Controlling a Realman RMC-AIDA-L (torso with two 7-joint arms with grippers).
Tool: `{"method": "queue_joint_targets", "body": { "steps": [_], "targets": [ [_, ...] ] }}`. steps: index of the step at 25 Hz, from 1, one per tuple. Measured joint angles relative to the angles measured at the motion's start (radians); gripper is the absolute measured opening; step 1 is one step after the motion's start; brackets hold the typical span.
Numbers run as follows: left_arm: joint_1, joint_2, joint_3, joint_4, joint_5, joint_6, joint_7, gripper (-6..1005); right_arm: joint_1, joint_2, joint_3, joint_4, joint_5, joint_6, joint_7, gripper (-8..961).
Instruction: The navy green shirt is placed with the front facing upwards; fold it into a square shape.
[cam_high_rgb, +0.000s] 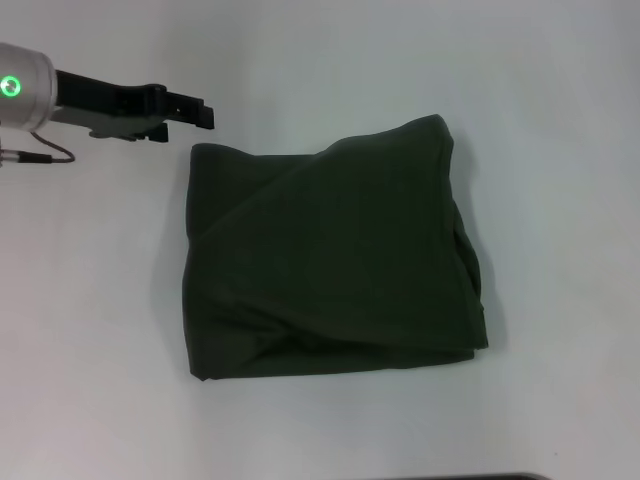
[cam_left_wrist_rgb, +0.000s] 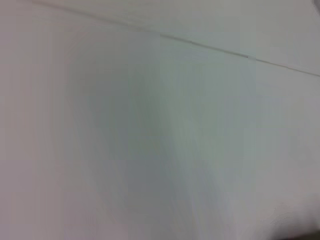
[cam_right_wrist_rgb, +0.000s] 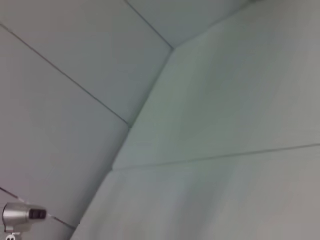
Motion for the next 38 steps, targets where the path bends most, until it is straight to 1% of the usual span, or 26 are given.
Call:
{"method": "queue_joint_targets", "body": {
  "steps": [2,4,10,16,22,27,38],
  "targets": [
    [-0.012,0.006,0.000,0.035,0.025,-0.033,-0.012,766,0.002,-0.005,-0.013,0.000,-0.003,-0.001,0.007,929],
    [-0.020,0.005,0.000,0.043,0.052,-0.042,-0.021,766,0.002,-0.006,-0.016,0.000,-0.003,0.000,0.007,929],
    [-0.032,-0.008,0.040,0.052,0.073,-0.060,-0.025,769,0.002,-0.007,-0.017,0.001,-0.004,0.011,0.008,929],
    [-0.047,-0.029,0.056,0.054,0.073,-0.079,-0.026,771,0.004,-0.007,-0.015,0.002,-0.002,0.012,0.008,929],
    [-0.057,-0.036,0.068,0.061,0.074,-0.082,-0.026,768,0.004,-0.007,-0.010,0.005,0.001,0.013,0.008,929],
    [-0.064,-0.046,0.068,0.066,0.082,-0.084,-0.026,761,0.002,-0.007,-0.009,0.008,0.002,0.013,0.008,931],
    [-0.072,-0.057,0.068,0.066,0.094,-0.080,-0.036,746,-0.001,-0.007,-0.006,0.009,0.006,0.013,0.008,930]
  ]
}}
